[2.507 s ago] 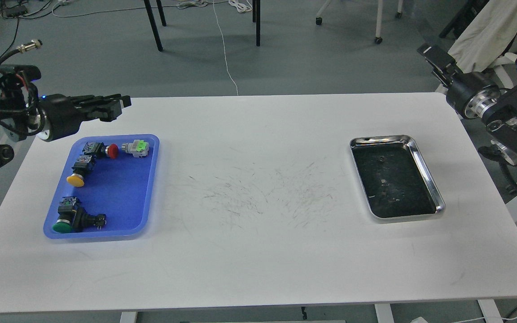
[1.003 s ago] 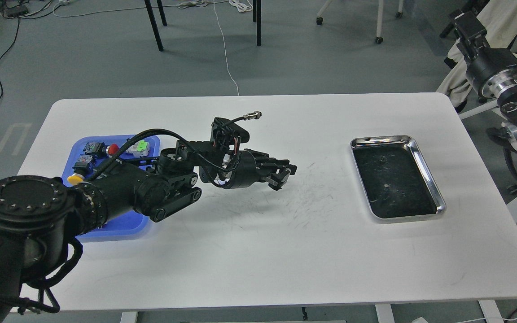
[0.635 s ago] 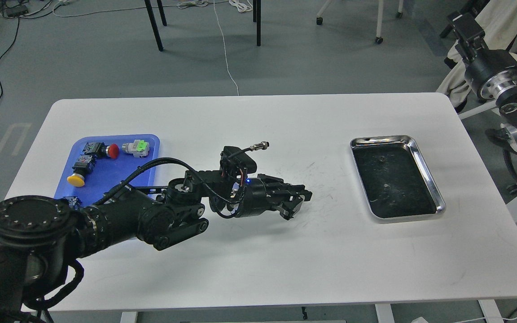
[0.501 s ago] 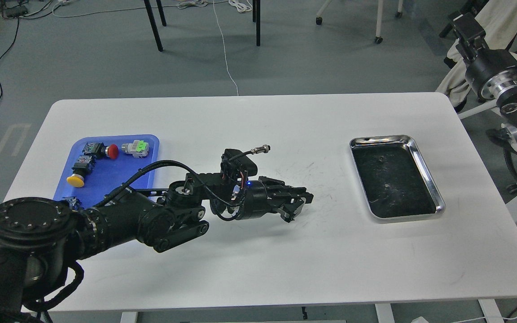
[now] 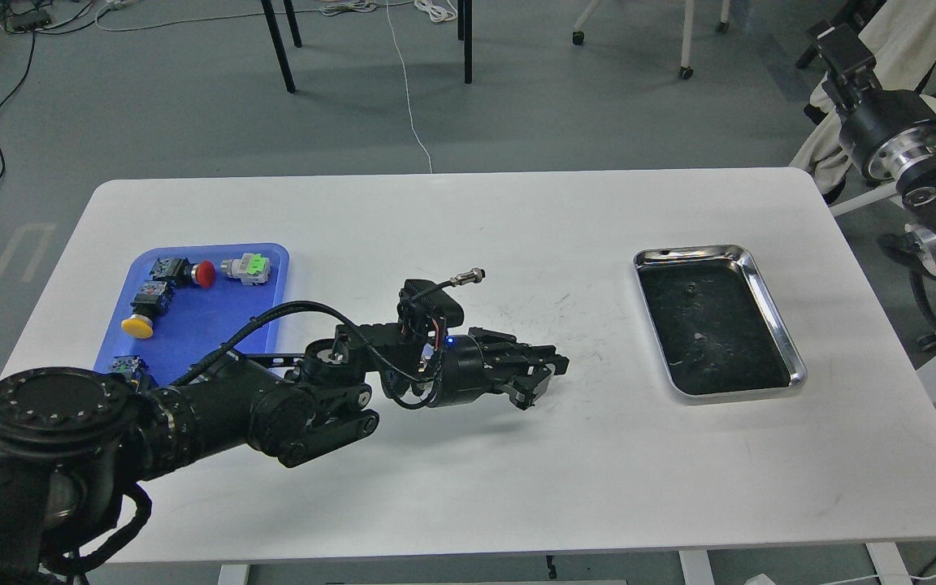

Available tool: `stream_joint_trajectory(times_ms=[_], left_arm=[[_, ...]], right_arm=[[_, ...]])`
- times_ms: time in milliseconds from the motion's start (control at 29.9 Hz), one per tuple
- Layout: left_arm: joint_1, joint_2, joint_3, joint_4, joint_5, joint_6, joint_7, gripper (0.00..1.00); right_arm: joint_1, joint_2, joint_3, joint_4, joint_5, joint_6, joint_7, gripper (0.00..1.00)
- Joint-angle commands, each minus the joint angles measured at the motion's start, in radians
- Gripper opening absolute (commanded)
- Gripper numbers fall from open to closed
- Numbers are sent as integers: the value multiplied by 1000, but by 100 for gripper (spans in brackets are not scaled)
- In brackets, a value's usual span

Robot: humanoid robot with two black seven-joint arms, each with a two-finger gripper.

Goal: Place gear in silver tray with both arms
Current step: 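Carry the gear with the left gripper toward the table center, then open the left gripper to release the gear on the table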

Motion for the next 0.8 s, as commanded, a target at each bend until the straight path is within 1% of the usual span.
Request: stream_joint_trajectory(times_ms=[0,468,501,602,769], left_arm=[[4,0,0,-1,0,0,0,7],[19,0,-1,-2,-14,12,0,21],[19,0,-1,-2,-16,12,0,23],[19,0,-4,-8,-20,12,0,35],[19,0,-9,-9,-22,12,0,36]], right_arm=[[-1,-2,-1,0,0,0,0,93],[4,-2,-24,1,1,0,0,93],[4,-2,-24,1,1,0,0,93],[4,-1,-26,1,1,0,0,93],[4,-1,-28,1,1,0,0,93]])
